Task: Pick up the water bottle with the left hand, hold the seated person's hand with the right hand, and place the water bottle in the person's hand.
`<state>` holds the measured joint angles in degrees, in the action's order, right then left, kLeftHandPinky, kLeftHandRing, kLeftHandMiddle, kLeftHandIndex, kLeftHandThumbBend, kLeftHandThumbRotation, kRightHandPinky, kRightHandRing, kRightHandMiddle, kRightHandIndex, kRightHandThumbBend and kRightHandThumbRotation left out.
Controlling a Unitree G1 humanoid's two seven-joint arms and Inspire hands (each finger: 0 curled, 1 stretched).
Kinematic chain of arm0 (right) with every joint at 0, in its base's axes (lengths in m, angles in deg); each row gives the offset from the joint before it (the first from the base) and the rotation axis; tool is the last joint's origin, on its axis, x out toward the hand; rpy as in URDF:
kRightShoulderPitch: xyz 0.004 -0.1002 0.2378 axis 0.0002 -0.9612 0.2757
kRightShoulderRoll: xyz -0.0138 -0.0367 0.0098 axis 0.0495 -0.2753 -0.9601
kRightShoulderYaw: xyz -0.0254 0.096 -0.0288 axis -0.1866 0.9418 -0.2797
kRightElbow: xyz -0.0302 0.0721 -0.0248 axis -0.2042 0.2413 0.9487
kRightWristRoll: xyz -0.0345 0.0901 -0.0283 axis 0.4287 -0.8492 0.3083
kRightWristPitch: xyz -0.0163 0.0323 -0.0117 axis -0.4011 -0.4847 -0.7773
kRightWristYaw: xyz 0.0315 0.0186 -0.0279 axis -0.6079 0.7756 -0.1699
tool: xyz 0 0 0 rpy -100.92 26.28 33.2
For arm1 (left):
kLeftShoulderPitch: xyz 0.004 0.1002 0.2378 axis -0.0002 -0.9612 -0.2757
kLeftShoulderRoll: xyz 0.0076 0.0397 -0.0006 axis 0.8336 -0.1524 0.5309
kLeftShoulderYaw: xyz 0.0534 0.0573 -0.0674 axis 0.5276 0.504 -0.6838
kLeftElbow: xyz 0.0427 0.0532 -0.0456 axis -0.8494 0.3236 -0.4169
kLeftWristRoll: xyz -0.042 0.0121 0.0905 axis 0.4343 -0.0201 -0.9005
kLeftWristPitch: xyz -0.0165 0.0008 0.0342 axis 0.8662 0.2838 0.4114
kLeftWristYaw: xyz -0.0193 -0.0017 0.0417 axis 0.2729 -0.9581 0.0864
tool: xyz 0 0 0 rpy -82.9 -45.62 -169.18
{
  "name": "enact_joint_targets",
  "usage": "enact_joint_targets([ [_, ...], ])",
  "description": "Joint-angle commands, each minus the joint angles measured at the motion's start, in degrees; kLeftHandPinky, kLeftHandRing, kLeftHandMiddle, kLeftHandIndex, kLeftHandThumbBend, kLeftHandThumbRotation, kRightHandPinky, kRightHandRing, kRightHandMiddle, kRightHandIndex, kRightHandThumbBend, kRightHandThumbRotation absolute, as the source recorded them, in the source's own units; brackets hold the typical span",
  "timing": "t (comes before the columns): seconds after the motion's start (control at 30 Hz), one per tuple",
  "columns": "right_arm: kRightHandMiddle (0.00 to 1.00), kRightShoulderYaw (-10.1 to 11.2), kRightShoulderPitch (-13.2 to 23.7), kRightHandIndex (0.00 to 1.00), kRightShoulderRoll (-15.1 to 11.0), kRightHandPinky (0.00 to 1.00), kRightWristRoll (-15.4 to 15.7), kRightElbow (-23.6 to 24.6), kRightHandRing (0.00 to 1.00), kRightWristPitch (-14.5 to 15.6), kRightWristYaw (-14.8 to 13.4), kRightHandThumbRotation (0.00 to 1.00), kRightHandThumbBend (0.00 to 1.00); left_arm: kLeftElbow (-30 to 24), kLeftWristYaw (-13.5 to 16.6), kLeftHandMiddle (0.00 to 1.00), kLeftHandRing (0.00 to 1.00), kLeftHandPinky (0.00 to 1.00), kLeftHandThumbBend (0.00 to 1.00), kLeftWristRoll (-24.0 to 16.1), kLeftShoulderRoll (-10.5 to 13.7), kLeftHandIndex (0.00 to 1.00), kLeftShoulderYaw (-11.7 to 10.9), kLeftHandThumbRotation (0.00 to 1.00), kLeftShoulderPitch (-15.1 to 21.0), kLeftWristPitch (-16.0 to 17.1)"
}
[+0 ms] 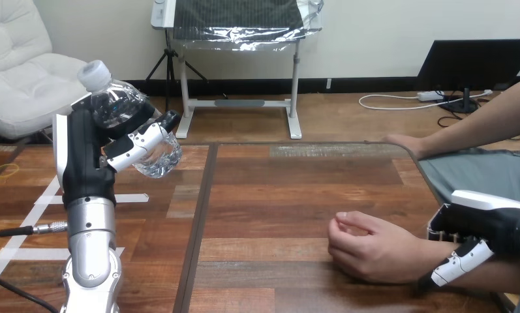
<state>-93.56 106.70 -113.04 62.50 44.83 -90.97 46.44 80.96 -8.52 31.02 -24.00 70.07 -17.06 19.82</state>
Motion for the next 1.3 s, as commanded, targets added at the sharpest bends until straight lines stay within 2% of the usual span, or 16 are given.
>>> enact_joint_targets([
  [0.0, 0.44, -0.31, -1.8, 0.48, 2.54, 0.3, -2.25, 1.03, 0.36, 0.04, 1.57, 0.34, 0.97, -4.39, 0.06, 0.37, 0.31, 0.26, 0.57, 0.75, 0.12, 0.41, -0.56, 0.0, 4.13, 0.73],
  [0.43, 0.45, 1.09, -2.21, 0.49, 2.33, 0.3, -4.39, 3.2, 0.37, 1.88, 4.05, 0.19, 0.95, -5.18, -0.12, 0.36, 0.31, 0.26, 0.58, 1.01, 0.15, 0.41, -0.53, 0.0, 3.96, -0.34],
  [0.67, 0.45, 2.24, -2.65, 0.49, 1.81, 0.31, -5.9, 5.25, 0.38, 3.0, 5.33, 0.15, 0.95, -5.29, -0.03, 0.37, 0.31, 0.27, 0.57, 0.94, 0.24, 0.41, -0.49, 0.0, 3.96, -0.5],
  [1.03, 0.46, 4.55, -3.44, 0.5, 0.97, 0.33, -7.47, 8.16, 0.39, 3.85, 5.54, 0.05, 0.92, -5.09, -0.07, 0.37, 0.31, 0.26, 0.57, 0.72, 0.35, 0.41, -0.37, 0.0, 4.17, -0.28],
  [1.27, 0.46, 5.69, -3.56, 0.49, 0.43, 0.33, -7.92, 10.06, 0.4, 5.13, 5.82, 0.03, 0.92, -4.86, -0.15, 0.37, 0.31, 0.26, 0.57, 0.85, 0.29, 0.41, -0.35, 0.0, 4.43, -0.33],
])
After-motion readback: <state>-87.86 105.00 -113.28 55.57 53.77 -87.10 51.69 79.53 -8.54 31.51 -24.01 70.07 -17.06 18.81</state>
